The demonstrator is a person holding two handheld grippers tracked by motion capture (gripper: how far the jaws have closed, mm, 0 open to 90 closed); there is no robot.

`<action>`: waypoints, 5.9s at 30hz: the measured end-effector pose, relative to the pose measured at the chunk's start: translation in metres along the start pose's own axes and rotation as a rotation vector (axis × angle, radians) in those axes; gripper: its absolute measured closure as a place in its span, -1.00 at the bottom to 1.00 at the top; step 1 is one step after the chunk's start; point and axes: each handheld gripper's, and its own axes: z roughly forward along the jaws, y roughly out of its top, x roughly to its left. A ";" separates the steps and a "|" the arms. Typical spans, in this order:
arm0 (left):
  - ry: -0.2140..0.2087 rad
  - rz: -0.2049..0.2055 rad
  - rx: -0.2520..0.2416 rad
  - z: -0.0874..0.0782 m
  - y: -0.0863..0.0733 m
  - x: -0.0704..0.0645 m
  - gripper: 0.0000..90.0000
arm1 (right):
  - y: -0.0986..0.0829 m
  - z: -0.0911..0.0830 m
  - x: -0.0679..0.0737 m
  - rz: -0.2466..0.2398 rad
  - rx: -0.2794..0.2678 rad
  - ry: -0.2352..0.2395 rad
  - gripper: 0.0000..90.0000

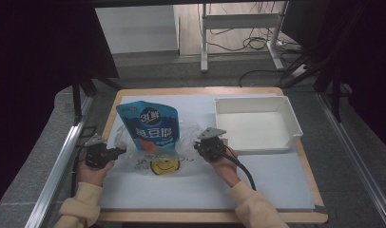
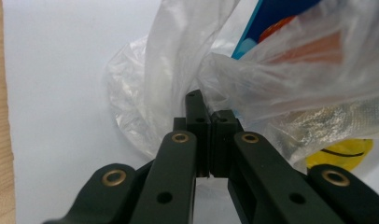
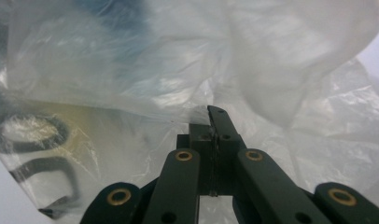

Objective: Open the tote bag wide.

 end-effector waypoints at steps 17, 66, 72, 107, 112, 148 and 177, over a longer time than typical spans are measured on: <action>0.000 0.006 0.090 0.018 -0.013 0.002 0.99 | -0.013 0.018 0.003 0.004 0.112 0.003 0.97; -0.044 -0.004 -0.002 -0.010 -0.005 -0.010 -0.36 | -0.017 0.022 0.004 -0.007 0.143 -0.001 0.96; -0.022 0.023 -0.064 -0.033 0.008 -0.016 -0.41 | -0.017 0.022 0.004 -0.010 0.143 -0.001 0.96; 0.014 0.059 0.014 -0.005 0.053 -0.005 0.93 | -0.018 0.022 0.005 -0.016 0.139 -0.010 0.94; 0.032 0.038 0.043 0.010 0.048 0.006 0.95 | -0.018 0.022 0.005 -0.014 0.138 -0.009 0.94; 0.063 -0.020 0.185 0.049 0.005 0.035 0.94 | -0.018 0.022 0.004 -0.017 0.140 -0.008 0.92; 0.056 -0.009 0.177 0.051 0.006 0.034 0.94 | 0.050 -0.067 0.009 -0.027 -0.122 0.024 -0.10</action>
